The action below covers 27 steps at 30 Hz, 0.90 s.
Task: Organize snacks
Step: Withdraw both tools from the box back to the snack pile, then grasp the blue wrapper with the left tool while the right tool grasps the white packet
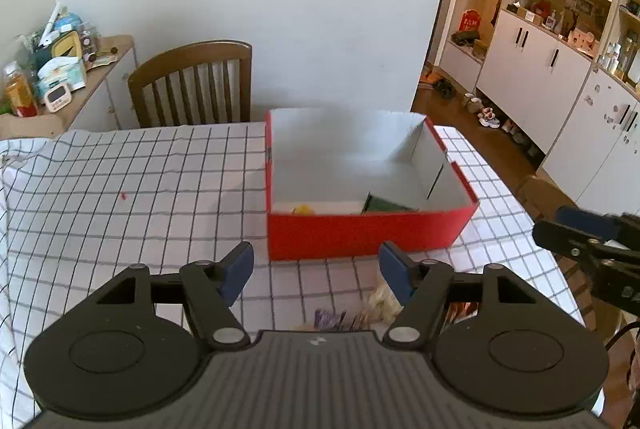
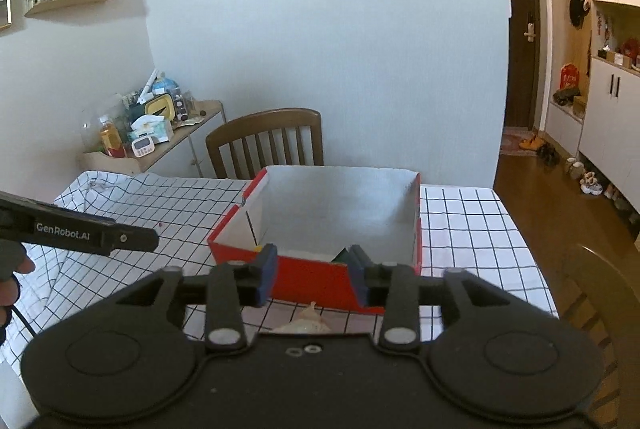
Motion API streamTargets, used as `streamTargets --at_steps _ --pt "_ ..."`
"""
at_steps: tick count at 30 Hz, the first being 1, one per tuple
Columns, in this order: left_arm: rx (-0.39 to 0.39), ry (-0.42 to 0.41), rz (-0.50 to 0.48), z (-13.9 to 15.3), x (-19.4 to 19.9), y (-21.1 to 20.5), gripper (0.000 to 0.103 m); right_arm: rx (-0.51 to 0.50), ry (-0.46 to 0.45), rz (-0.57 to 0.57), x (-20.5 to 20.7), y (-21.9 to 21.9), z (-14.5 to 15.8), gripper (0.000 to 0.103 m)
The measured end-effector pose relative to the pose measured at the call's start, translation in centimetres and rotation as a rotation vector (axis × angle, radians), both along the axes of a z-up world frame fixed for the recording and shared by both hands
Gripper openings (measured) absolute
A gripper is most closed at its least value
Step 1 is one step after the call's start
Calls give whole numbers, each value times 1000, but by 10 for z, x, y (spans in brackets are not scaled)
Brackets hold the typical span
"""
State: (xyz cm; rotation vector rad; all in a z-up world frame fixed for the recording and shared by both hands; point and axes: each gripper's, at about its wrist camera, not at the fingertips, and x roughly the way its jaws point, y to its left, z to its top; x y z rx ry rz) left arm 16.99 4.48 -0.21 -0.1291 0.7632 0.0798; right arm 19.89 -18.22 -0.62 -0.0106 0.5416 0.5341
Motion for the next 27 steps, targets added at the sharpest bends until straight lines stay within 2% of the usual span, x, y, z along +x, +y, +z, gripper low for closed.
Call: streamTargets --at_steps 2,6,8,9,14,18,22,27 --pt "17 3 0 -5 -12 0 69 5 -17 -10 -13 -1 -2 81" --pt "38 2 -4 -13 -34 -2 70 -25 -47 -14 -36 0 -9 86" --pt "32 7 -5 -18 -44 -2 75 -25 -29 -14 -45 1 -16 94" --pt "32 7 -3 -21 -48 -2 79 -24 -22 -16 -48 1 -19 94" --pt "31 32 -18 -37 -63 -2 83 -8 13 -27 -65 0 -33 101" --pt "-33 69 -57 -53 -69 0 94 -13 27 -46 -79 -1 -45 102" --pt "-35 118 -70 -74 -69 -3 94 -37 75 -77 -83 -3 -66 102" --pt "0 180 -74 -103 -63 -9 94 -107 139 -83 -81 0 -95 102"
